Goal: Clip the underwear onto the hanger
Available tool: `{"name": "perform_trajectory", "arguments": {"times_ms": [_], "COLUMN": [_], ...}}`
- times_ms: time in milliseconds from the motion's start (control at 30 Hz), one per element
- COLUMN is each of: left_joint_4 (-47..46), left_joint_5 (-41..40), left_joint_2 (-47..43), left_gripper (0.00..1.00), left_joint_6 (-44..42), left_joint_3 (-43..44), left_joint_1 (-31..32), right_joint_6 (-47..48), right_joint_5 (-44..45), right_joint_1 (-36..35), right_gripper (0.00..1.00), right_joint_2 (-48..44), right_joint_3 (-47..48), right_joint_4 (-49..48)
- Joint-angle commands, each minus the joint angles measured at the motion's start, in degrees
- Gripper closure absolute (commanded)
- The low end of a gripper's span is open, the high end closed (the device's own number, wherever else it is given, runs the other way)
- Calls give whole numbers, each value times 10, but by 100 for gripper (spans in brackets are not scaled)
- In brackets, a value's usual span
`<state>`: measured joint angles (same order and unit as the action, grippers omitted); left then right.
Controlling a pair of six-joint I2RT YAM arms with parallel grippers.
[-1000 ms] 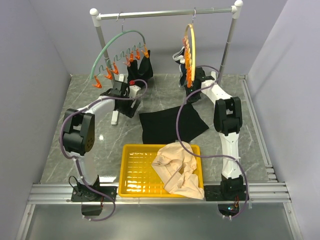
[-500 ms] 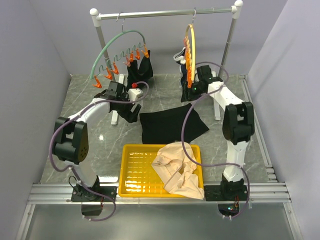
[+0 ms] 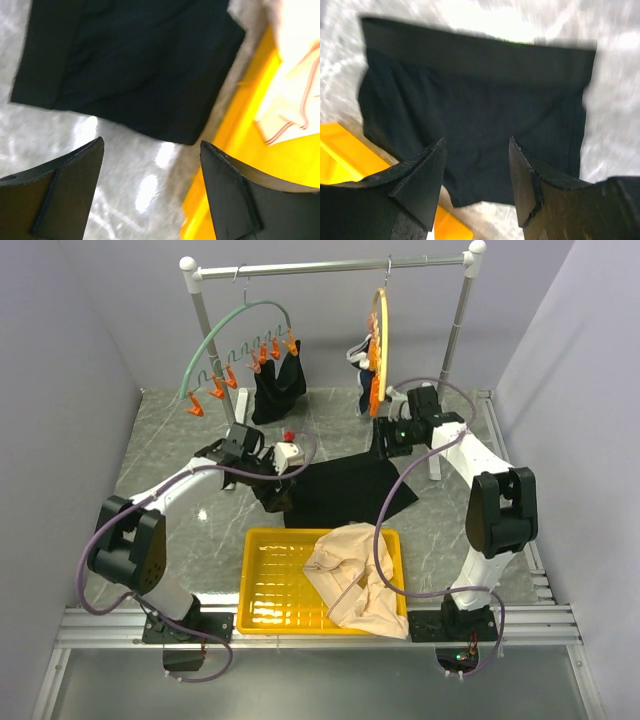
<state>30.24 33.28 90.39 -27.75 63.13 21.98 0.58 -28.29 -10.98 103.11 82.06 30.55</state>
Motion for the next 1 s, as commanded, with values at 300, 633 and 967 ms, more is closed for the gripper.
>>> {"name": "perform_trajectory", "arguments": {"times_ms": [300,633,967], "left_joint_4": [-322,-607,-783], "left_joint_5": [94,138,175], "left_joint_2": [-95,38,238], "left_gripper": [1,1,3], "left_joint_6": [149,194,274], "left_joint_3": [-12,100,255], "left_joint_1": [7,-8,-8], "right_joint_6": [-13,12,-56], "right_joint_5": [-74,-20,-83], "right_joint_1": [106,127,144], "right_gripper": [35,9,11], "right_joint_2": [-215,-242,-147], "right_joint_3": [-141,-23,55], "right_joint_4": [-129,-196,-237]}}
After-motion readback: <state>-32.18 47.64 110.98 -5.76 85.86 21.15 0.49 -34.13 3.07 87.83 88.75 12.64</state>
